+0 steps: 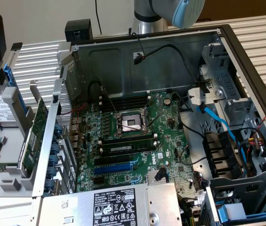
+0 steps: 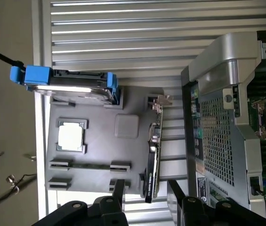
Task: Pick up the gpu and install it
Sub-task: 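Pick up the gpu and move the gpu toward the slot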
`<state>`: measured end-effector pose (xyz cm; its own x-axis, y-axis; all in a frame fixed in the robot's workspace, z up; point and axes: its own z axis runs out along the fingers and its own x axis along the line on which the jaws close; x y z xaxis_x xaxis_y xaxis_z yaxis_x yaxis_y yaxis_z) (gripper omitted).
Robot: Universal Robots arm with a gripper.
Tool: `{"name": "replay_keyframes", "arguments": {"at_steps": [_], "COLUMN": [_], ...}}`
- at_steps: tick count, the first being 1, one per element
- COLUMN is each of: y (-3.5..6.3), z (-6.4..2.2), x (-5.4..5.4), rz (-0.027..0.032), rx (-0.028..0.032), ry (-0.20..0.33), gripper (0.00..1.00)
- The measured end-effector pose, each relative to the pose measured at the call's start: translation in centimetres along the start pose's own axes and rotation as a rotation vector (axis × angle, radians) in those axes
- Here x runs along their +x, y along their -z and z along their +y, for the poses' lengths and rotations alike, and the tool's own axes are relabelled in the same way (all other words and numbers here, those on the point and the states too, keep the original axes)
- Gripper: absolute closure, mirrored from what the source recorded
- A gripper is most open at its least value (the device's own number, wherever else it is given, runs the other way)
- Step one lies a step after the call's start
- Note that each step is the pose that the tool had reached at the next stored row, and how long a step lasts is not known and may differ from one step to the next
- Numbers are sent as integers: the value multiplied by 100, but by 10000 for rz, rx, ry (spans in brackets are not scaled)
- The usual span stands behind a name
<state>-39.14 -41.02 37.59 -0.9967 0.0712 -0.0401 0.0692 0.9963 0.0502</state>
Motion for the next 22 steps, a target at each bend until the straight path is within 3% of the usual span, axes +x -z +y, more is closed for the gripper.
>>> {"name": "replay_keyframes", "arguments": {"at_steps": [7, 13, 15, 19, 20, 22], "y": [-126, -211, -228, -255, -267, -281], "z": [-37, -160, -175, -196, -206, -209], "x": [3, -1, -1, -3, -4, -3], "rz": [-83, -195, -231, -267, -273, -298], "rx": [-6, -50, -108, -359, -393, -403], "ry": [5, 6, 4, -20, -27, -30], "gripper": [52, 52, 52, 52, 52, 52]}}
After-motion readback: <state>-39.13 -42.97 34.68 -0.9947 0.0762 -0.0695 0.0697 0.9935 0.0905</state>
